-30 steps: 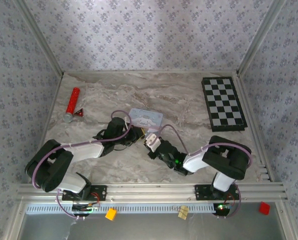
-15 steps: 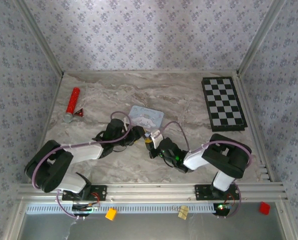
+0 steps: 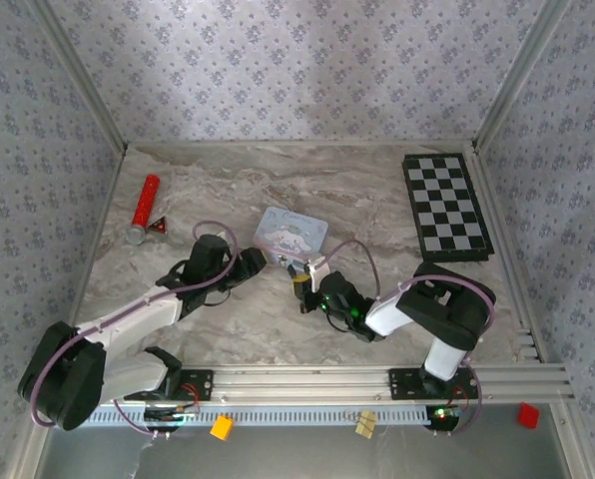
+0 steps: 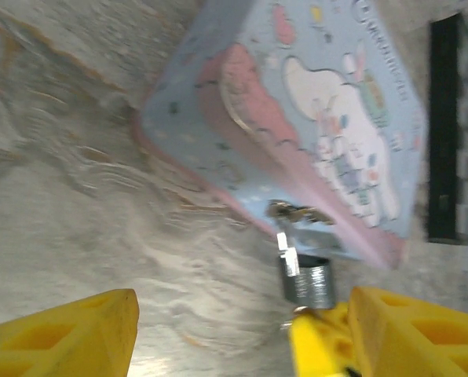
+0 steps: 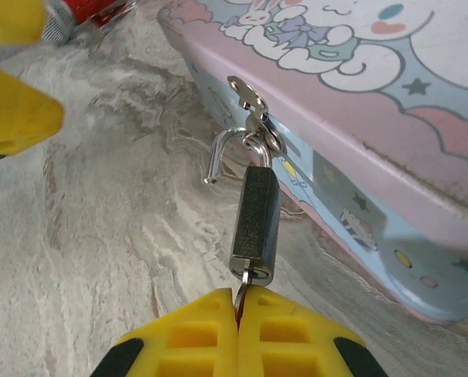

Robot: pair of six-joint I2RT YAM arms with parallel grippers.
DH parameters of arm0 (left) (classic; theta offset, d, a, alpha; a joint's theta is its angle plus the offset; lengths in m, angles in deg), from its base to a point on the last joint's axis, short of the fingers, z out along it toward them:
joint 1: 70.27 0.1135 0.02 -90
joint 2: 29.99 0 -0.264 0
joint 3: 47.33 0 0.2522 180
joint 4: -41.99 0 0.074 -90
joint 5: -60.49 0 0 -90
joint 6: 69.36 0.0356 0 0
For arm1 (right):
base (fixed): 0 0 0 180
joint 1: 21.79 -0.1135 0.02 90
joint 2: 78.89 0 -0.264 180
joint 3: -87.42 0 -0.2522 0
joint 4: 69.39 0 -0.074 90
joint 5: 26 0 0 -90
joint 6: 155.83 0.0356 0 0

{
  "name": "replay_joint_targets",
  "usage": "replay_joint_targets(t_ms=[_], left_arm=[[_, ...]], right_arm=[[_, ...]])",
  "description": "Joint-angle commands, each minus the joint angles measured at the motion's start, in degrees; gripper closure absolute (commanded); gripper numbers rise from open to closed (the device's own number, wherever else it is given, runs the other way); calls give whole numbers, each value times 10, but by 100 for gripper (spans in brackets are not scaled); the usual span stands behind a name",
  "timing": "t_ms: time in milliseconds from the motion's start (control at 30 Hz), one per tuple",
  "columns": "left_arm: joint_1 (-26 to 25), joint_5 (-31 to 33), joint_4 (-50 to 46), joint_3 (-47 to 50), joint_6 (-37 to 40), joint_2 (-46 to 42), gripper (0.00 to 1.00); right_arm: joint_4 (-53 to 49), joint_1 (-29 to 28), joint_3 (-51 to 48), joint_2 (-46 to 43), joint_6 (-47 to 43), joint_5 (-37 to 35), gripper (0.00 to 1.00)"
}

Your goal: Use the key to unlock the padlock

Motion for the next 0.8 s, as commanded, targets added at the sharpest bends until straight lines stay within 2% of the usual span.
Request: replay_joint_targets(t_ms=[0, 67, 167, 267, 367, 533, 767], left_arm=[[18, 76, -91, -60, 88, 3, 29], [40, 63, -68, -72, 104, 26, 28], [56, 9, -3, -100, 139, 76, 28], [55, -23, 5, -157, 172, 147, 28], [56, -23, 13, -194, 188, 207, 28], [55, -25, 3, -238, 183, 284, 32], [29, -18, 17, -229, 165, 315, 36]], right_arm=[[-6, -5, 5, -2, 69, -25, 100], [-14, -10, 3, -4, 82, -45, 100], [-16, -6, -8, -8, 98, -59, 100], [-16, 11, -14, -10, 132, -40, 100], [-9, 25, -9, -7, 166, -10, 100], [-11, 32, -8, -7, 186, -7, 100], [-17, 62, -19, -17, 208, -7, 100]])
